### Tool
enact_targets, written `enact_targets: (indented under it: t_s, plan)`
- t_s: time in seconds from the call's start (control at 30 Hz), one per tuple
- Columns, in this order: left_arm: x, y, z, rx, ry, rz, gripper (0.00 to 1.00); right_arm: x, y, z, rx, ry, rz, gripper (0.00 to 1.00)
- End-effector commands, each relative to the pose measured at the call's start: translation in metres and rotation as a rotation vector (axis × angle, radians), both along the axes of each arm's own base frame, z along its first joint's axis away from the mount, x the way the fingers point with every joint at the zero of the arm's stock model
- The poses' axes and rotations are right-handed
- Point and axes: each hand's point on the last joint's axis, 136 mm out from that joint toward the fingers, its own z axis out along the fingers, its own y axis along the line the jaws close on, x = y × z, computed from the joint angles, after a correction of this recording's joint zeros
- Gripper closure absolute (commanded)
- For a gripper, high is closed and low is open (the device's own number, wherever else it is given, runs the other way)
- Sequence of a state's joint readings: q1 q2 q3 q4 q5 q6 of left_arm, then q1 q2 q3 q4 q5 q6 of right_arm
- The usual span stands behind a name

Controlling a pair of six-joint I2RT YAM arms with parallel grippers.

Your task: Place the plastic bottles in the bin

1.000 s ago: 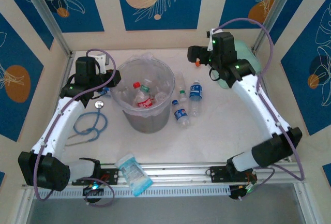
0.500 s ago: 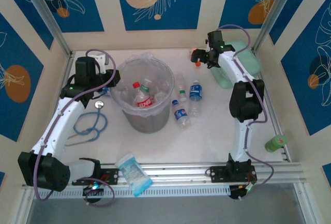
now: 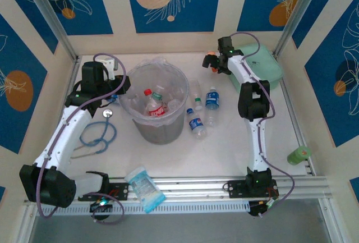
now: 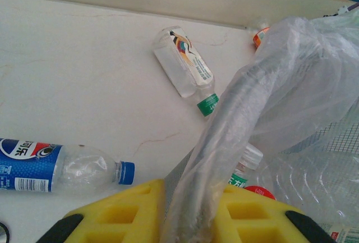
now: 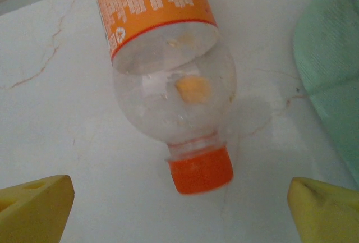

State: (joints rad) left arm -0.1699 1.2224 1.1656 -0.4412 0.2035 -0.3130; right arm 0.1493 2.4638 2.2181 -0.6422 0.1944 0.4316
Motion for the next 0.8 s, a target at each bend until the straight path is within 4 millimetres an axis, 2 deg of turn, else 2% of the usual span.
enact_targets:
  t_s: [0.0, 0.27, 0.43, 0.63, 0.77]
  plan:
    - [-0.004, 0.010, -0.025, 0.045, 0.070, 0.024, 0.76, 0.011, 0.000, -0.002, 0.040, -0.006, -0.045, 0.02]
    - [-0.005, 0.010, -0.022, 0.042, 0.062, 0.022, 0.76, 0.024, 0.006, -0.016, 0.089, 0.019, -0.086, 0.07]
    - [-0.007, 0.008, -0.019, 0.033, 0.058, 0.012, 0.76, 0.025, 0.006, -0.029, 0.114, 0.041, -0.122, 0.10]
    - [-0.005, 0.007, -0.022, 0.031, 0.067, 0.009, 0.76, 0.026, 0.006, -0.036, 0.130, 0.047, -0.142, 0.19]
    - [-0.005, 0.007, -0.023, 0.030, 0.067, 0.010, 0.77, 0.026, 0.003, -0.038, 0.119, 0.046, -0.139, 0.29]
